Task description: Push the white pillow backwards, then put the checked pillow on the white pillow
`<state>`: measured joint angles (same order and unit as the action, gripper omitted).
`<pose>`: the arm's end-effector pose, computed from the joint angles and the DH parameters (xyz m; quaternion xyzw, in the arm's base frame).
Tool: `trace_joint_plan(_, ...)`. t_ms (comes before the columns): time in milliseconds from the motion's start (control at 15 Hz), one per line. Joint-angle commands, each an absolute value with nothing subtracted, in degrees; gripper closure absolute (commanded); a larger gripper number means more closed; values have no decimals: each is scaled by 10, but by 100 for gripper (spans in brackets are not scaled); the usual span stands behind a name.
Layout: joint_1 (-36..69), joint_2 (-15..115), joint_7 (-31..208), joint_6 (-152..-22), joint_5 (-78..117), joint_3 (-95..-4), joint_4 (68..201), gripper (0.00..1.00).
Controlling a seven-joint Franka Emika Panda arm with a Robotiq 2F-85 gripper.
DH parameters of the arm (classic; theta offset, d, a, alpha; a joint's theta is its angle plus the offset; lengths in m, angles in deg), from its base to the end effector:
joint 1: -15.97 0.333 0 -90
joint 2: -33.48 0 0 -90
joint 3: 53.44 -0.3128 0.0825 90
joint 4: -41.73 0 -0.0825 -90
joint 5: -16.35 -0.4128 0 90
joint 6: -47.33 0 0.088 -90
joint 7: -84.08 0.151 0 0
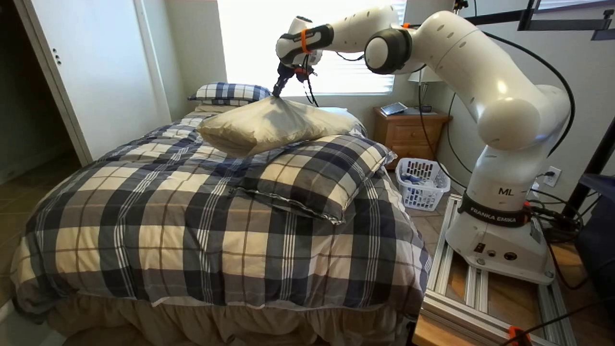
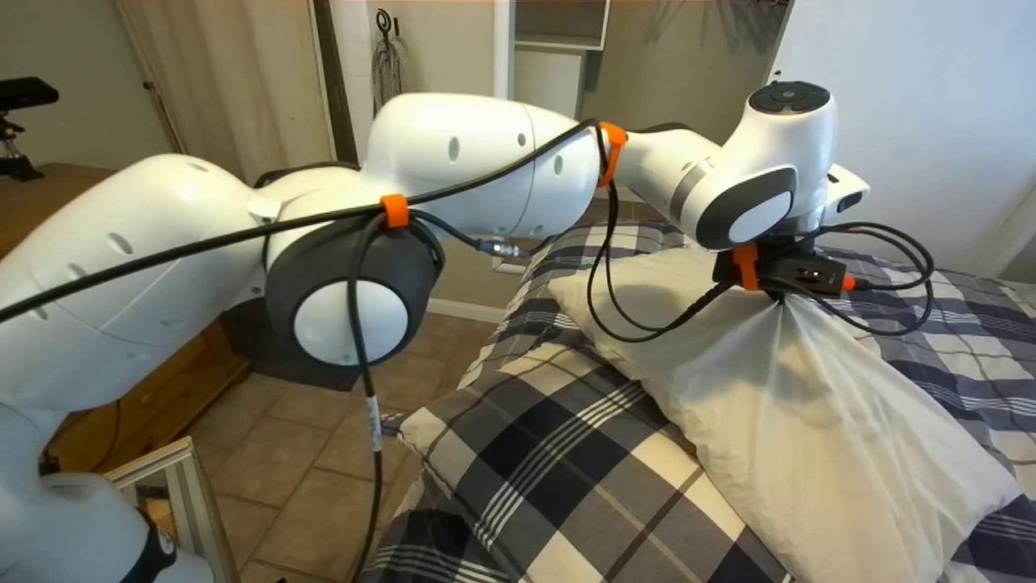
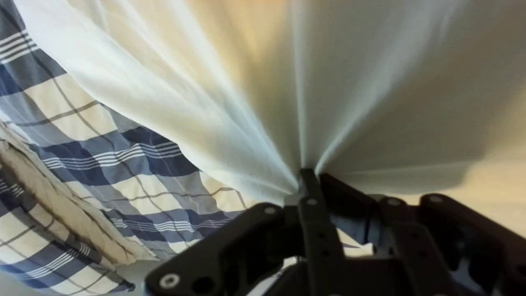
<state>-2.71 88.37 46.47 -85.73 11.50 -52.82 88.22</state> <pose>0.8319 -0.2823 0.3627 0.9516 0.1372 0.2560 0.1001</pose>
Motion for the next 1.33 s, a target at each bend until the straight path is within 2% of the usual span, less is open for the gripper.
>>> trace_joint_plan(0, -31, 902, 445, -879, 107, -543, 832, 98)
trace_joint_plan(67, -30, 904, 446, -878, 109, -543, 832, 68)
trace_joint_plan(133, -29, 906, 444, -880, 111, -544, 831, 67)
trace_joint_plan(267, -28, 902, 437, -884, 110, -549, 829, 55)
trace_joint_plan(467, -29, 892, 431, -872, 108, -557, 828, 33)
trace_joint_plan(733, -34, 860, 446, -771, 99, -569, 852, 4)
trace_joint_plan(867, -34, 849, 462, -708, 94, -570, 862, 0)
trace_joint_plan(1000, -25, 844, 498, -671, 106, -557, 871, 0)
trace_joint_plan(1267, -1, 841, 580, -653, 128, -531, 892, 0)
